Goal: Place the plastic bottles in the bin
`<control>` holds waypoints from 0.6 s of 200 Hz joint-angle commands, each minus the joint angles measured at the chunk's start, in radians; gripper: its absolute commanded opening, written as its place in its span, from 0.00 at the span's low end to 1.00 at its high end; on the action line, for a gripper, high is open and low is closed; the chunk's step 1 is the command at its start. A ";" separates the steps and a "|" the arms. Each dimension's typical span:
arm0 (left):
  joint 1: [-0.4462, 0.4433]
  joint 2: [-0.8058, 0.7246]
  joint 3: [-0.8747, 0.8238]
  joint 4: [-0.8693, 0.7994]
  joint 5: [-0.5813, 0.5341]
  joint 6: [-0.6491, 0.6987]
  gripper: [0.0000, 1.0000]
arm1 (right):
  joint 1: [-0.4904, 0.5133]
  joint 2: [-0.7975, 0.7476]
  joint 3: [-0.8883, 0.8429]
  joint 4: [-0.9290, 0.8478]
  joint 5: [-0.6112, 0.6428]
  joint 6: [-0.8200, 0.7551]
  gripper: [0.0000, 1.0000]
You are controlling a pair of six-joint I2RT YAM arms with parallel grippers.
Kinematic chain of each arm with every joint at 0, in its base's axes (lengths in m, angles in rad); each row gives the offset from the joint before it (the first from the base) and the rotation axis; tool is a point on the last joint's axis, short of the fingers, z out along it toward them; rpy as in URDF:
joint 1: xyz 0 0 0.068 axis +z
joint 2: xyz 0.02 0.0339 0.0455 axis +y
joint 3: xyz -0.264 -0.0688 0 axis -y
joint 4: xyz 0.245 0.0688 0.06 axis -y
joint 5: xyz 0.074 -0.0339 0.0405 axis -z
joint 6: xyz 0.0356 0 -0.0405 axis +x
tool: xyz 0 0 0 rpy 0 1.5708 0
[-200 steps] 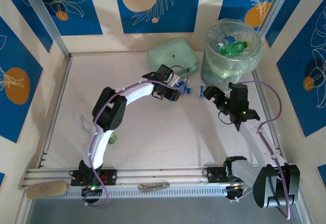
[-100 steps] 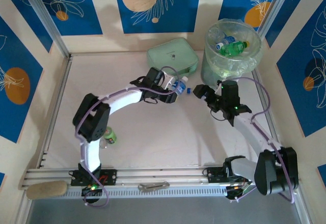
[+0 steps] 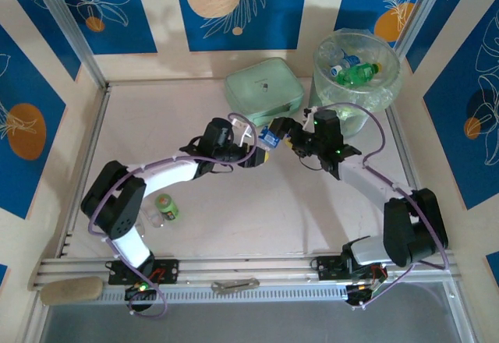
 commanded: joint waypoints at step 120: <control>-0.008 -0.088 -0.084 0.185 0.052 -0.071 0.66 | 0.053 0.083 0.101 -0.024 0.009 -0.065 0.63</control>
